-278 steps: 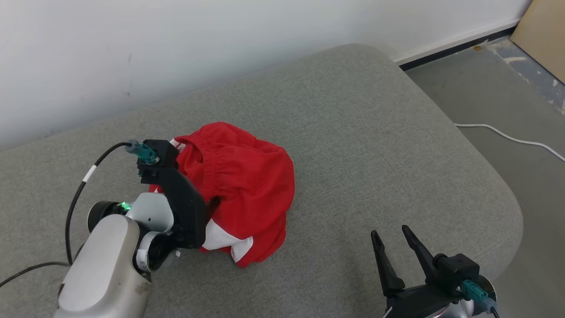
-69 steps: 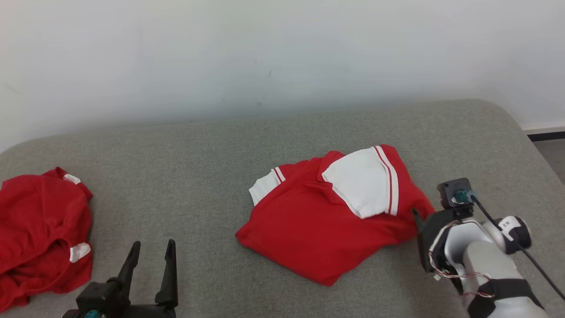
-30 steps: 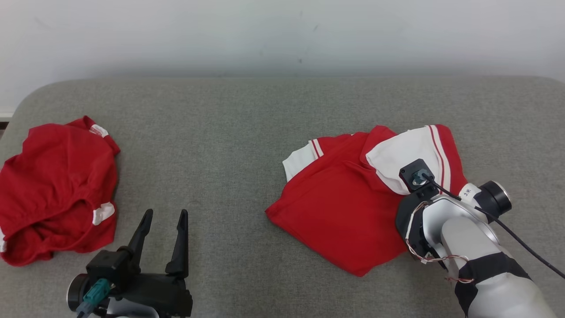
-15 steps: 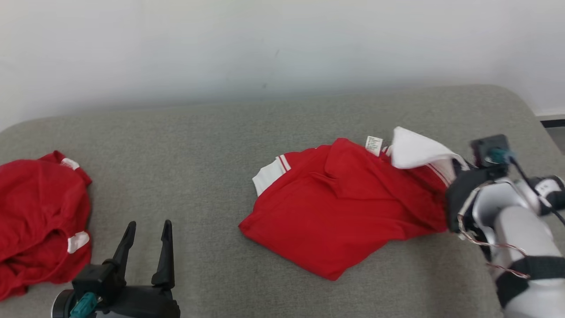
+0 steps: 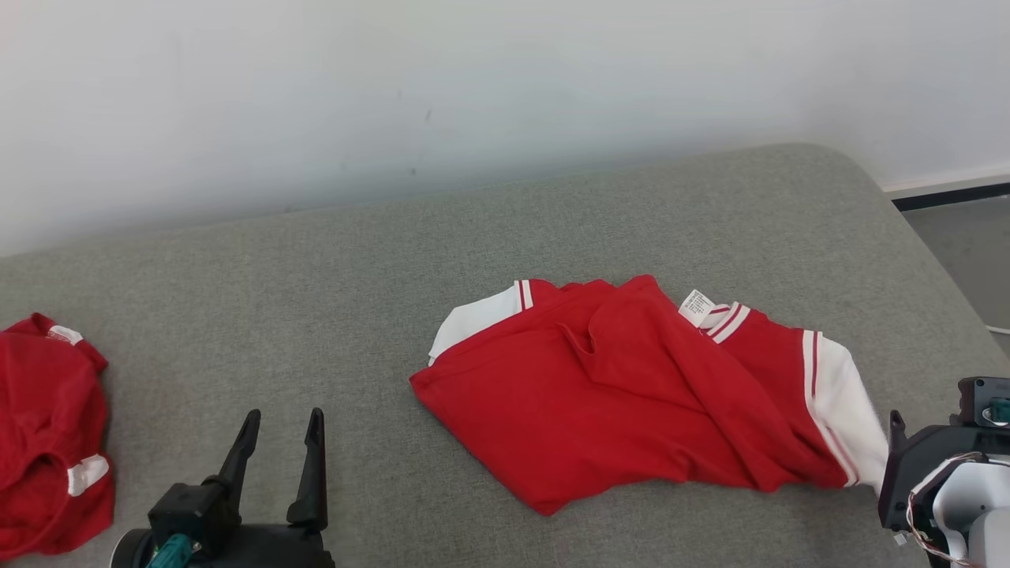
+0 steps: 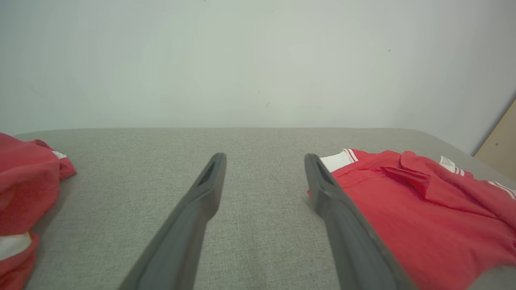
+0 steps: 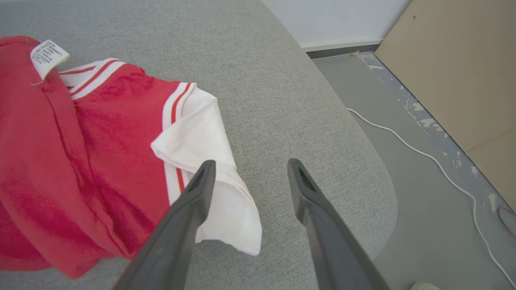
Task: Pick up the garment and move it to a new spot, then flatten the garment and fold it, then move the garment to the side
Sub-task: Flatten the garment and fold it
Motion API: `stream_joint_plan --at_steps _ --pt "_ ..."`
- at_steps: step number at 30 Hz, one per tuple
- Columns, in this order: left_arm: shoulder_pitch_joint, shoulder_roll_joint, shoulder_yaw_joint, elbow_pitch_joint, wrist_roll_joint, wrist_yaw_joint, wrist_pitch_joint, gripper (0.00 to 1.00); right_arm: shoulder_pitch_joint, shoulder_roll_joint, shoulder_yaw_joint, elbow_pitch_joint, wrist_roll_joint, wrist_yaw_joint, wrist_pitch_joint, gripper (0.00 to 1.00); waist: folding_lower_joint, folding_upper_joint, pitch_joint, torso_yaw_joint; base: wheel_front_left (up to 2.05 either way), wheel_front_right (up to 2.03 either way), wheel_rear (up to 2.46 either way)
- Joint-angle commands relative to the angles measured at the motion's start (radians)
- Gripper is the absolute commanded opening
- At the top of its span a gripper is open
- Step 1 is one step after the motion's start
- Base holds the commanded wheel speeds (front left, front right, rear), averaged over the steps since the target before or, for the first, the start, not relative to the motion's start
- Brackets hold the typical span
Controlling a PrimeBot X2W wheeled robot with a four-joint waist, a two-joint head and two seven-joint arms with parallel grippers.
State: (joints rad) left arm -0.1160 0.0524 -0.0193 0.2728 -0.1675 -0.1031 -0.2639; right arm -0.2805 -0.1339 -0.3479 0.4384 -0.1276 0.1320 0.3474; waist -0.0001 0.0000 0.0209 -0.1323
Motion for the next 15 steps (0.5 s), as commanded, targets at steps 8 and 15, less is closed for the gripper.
stream_joint_plan --at_steps 8,15 --pt "0.003 -0.002 -0.03 0.014 -0.011 -0.001 -0.001 1.0 0.084 0.048 0.031 -0.161 -0.017 -0.003 -0.161 1.0 0.0001 0.0 -0.007 -0.01 0.0 0.0 0.0" --pt "0.004 -0.002 -0.039 0.021 -0.019 0.006 -0.001 1.0 0.16 0.071 0.173 -0.298 -0.004 -0.003 -0.364 1.0 0.0001 0.0 -0.022 -0.021 0.0 0.0 0.0"
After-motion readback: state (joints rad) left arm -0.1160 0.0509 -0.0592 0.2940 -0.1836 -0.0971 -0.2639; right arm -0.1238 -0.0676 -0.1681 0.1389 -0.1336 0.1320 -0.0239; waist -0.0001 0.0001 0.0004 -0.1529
